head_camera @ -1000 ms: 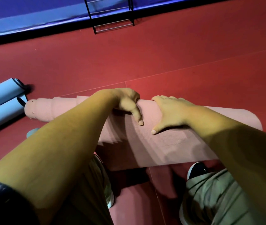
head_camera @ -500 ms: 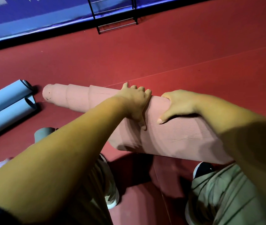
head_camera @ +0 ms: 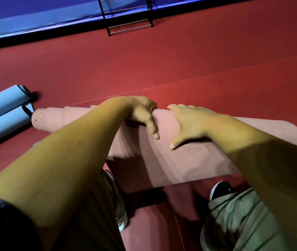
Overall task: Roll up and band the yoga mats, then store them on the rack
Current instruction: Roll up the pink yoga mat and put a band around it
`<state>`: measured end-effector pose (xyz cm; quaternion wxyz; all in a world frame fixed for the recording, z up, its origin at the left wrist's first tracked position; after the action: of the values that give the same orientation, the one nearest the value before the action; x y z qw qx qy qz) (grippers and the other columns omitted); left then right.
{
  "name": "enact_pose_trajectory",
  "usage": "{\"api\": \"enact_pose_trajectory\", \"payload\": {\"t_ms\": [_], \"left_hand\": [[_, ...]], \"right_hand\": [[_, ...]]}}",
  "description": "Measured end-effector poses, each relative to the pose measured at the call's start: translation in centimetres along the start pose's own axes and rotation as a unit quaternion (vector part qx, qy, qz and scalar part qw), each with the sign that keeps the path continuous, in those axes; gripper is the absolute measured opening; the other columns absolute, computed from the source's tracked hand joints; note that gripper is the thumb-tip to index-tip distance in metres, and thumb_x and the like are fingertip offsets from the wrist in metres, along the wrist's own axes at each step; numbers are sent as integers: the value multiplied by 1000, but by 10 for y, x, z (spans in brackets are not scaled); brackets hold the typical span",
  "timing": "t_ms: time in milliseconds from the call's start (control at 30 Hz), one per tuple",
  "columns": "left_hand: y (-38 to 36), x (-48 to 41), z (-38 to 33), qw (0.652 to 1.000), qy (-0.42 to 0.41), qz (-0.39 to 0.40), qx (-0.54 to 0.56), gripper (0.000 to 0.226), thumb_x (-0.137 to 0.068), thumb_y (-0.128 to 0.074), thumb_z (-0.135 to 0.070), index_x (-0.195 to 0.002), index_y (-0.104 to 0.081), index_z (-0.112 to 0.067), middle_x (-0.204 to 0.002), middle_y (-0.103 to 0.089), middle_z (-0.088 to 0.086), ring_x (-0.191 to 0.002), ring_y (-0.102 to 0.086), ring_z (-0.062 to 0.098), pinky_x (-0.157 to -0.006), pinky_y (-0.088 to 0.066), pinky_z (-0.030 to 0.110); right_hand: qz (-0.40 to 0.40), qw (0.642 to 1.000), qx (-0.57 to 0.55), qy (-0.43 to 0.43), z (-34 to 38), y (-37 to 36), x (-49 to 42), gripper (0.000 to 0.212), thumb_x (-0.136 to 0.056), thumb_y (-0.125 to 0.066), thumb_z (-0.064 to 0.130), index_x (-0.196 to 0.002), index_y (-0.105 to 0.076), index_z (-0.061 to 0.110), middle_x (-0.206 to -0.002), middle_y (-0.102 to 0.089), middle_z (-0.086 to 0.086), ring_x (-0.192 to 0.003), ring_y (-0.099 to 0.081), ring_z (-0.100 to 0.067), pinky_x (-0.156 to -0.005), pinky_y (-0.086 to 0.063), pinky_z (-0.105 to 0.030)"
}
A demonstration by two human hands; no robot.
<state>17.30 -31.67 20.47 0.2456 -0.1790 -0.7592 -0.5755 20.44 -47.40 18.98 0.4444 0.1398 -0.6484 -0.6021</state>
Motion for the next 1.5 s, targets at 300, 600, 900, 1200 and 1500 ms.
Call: {"api": "enact_pose_trajectory", "payload": {"t_ms": [300,600,900,1200,1500], "left_hand": [[2,9,-14,996,-25,-8,-84,102,-56,-90,-76,-139,-54,-29,-130,-65,-3,-118,-62,25,-104,-52,43],[-7,21,-29,978,-50,-97,-177,113,-40,-84,-87,-129,-50,-26,-113,-66,-3,-98,-66,29,-83,-56,41],[-5,7,2,1000,-18,-2,5,87,-45,-101,-60,-117,-66,-27,-109,-74,-6,-103,-69,21,-97,-58,42],[-9,2,7,996,-10,70,57,80,-52,-98,-62,-120,-68,-33,-115,-74,-10,-109,-69,18,-102,-57,43],[-10,17,-26,978,-54,-45,-194,136,-36,-78,-97,-147,-42,-27,-138,-59,1,-124,-60,33,-107,-51,50]], "right_hand": [[-16,995,-98,0,-12,10,-4,107,-45,-90,79,-133,-52,31,-118,-65,7,-102,-61,-22,-87,-55,-42],[44,986,-160,18,-15,11,-2,87,-54,-95,67,-126,-59,34,-109,-67,17,-98,-64,-9,-85,-52,-34],[41,995,-80,30,1,9,-3,134,-49,-89,81,-157,-29,30,-152,-49,5,-131,-53,-23,-107,-46,-43],[5,999,-36,38,5,8,-2,112,-37,-83,87,-128,-47,32,-115,-57,11,-110,-59,-22,-90,-53,-43],[33,986,-165,20,-17,6,-6,79,-49,-95,71,-111,-60,37,-105,-69,18,-93,-65,-7,-77,-51,-33]]}}
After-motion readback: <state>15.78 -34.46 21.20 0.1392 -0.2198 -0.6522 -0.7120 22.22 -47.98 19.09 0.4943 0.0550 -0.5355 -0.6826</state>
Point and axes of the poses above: each hand's wrist, its own x-axis away from the middle knuckle, its own y-axis out of the back of the hand, z = x × y, the point moved 7 cm from there along -x, towards the middle knuckle
